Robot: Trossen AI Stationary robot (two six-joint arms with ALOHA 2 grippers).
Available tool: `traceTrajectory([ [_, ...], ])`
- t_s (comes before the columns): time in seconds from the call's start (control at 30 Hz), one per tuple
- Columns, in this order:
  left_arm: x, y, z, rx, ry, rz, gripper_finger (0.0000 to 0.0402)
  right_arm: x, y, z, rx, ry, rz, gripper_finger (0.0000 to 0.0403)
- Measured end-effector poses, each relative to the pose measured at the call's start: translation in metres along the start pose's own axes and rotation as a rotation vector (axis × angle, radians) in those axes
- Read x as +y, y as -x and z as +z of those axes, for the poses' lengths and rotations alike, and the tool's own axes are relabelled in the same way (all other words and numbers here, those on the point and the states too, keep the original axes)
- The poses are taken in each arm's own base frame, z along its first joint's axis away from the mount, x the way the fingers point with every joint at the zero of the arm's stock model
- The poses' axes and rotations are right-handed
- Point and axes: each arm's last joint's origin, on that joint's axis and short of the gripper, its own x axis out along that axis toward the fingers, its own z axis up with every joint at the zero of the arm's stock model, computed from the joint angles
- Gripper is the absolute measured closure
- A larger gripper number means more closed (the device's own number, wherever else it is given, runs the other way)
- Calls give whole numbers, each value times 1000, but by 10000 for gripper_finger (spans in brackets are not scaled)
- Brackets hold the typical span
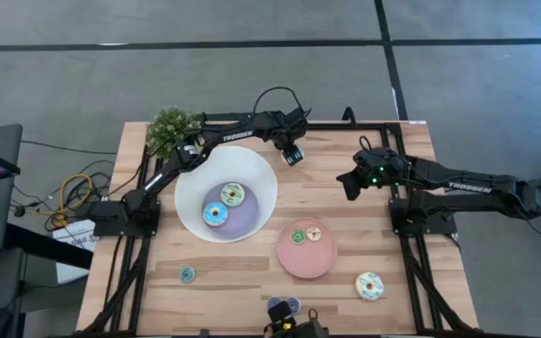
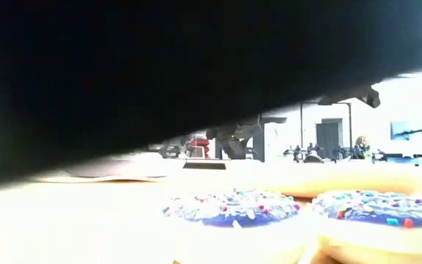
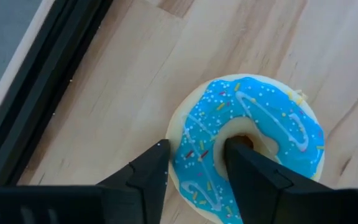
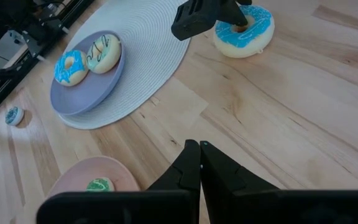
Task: Pick & Place donuts
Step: Put the big light blue donut on the purple plate
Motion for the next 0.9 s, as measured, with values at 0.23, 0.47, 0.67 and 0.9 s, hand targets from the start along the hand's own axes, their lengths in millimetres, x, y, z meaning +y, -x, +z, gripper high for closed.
traceTrajectory([
  [0.23, 0, 0, 0, 0, 0, 9, 285, 0, 0, 0, 0, 0, 0, 402],
  [0.47, 1, 0, 0, 0, 0, 10, 285, 0, 0, 0, 0, 0, 0, 402],
  [0.67, 1, 8, 4, 0, 14, 12, 286, 0, 0, 0, 1, 1, 1, 402],
  [0.9, -2, 28, 8, 29, 39, 3, 286, 0, 0, 0, 2, 22, 2, 402],
])
